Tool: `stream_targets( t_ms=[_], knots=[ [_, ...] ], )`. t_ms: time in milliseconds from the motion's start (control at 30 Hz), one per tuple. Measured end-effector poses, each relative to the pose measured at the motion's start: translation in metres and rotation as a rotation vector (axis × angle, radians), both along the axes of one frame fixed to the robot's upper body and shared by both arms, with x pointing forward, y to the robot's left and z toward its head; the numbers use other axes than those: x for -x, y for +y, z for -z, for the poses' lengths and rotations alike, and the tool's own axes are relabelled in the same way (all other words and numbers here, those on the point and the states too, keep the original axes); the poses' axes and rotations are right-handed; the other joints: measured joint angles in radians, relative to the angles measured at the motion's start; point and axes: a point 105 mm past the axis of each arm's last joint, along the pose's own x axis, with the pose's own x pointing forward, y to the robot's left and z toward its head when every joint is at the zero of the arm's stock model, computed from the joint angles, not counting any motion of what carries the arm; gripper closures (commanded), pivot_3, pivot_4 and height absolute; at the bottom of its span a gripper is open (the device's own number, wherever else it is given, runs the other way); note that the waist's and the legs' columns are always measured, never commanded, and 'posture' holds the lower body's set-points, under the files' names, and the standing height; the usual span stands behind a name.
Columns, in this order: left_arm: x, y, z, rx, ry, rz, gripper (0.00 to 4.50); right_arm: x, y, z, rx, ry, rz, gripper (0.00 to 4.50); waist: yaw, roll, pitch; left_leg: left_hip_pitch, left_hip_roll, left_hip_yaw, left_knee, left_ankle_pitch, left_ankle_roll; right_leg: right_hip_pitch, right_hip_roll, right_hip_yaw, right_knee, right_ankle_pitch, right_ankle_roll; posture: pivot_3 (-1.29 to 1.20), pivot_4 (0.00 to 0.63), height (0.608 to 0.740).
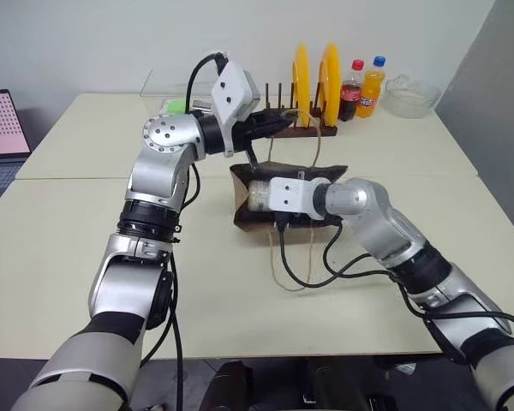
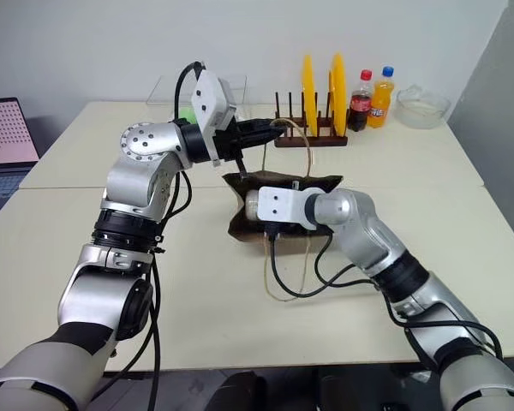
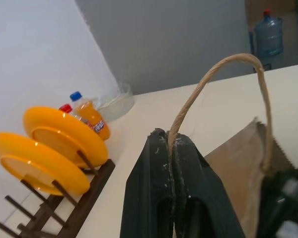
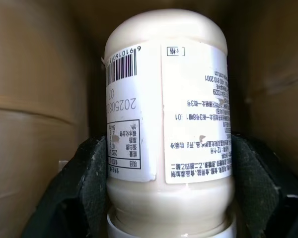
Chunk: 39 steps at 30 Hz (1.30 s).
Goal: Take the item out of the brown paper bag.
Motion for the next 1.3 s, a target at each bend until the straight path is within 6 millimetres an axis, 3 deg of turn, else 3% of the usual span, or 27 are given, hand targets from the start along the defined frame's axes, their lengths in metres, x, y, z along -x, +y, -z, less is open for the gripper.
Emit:
stream_targets(
  t_ms=[100,533,667,767,900,1000,1200,1300],
  knots=[
    [-0.003,0.001,0.003,-0.015,-0.005,-0.019,4.5,0.008,-0.003,-0.004,-0.018,-0.008,-0.021,1.44,0.0,0.0,0.0,0.0,0.0,0.0,0.0,0.0,0.0,0.0,0.0,0.0,0.0,0.0,0.0,0.0,0.15,0.74],
    [-0.015,0.008,0.003,-0.019,-0.021,-0.092,4.5,0.039,-0.029,-0.059,-0.199,-0.221,-0.125,1.44,0.001,0.0,0.0,0.0,0.0,0.0,0.0,0.0,0.0,0.0,0.0,0.0,0.0,0.0,0.0,0.0,0.15,0.74],
    [-0.015,0.008,0.003,-0.021,-0.024,-0.091,4.5,0.034,-0.07,-0.081,-0.241,-0.323,-0.018,1.44,0.006,-0.001,0.0,0.0,-0.001,0.0,0.0,0.0,0.0,0.001,-0.001,0.0,-0.001,0.0,0.0,0.0,0.15,0.74],
    [-0.015,0.009,0.002,-0.023,-0.03,-0.089,4.5,0.02,-0.126,-0.091,-0.244,-0.381,0.182,1.44,0.013,-0.001,0.0,0.0,-0.001,0.001,0.0,0.0,0.0,0.001,-0.001,0.0,-0.001,0.0,0.0,0.0,0.15,0.74],
    [-0.015,0.009,0.002,-0.024,-0.034,-0.088,4.5,0.008,-0.182,-0.07,-0.218,-0.334,0.392,1.44,0.018,-0.001,0.0,0.0,0.0,0.003,-0.001,0.0,0.0,0.001,0.0,0.001,-0.001,0.0,0.0,0.0,0.15,0.74],
    [-0.015,0.009,0.002,-0.025,-0.035,-0.087,4.5,0.001,-0.209,-0.044,-0.177,-0.243,0.498,1.44,0.016,-0.001,0.0,0.001,0.0,0.004,-0.001,0.0,0.0,0.001,0.0,0.002,0.0,0.0,0.0,0.0,0.15,0.74],
    [-0.014,0.008,0.002,-0.027,-0.035,-0.08,4.5,-0.008,-0.224,0.008,-0.12,-0.032,0.563,1.44,0.012,0.0,0.0,0.002,0.0,0.005,-0.001,0.0,0.0,0.001,0.0,0.003,0.0,0.0,0.0,0.0,0.15,0.74],
    [-0.014,0.008,0.002,-0.028,-0.035,-0.078,4.5,-0.007,-0.226,0.025,-0.099,0.052,0.57,1.44,0.012,0.0,0.0,0.001,0.0,0.005,-0.001,0.0,0.0,0.001,0.0,0.003,0.0,0.0,0.0,0.0,0.15,0.74]
  ],
)
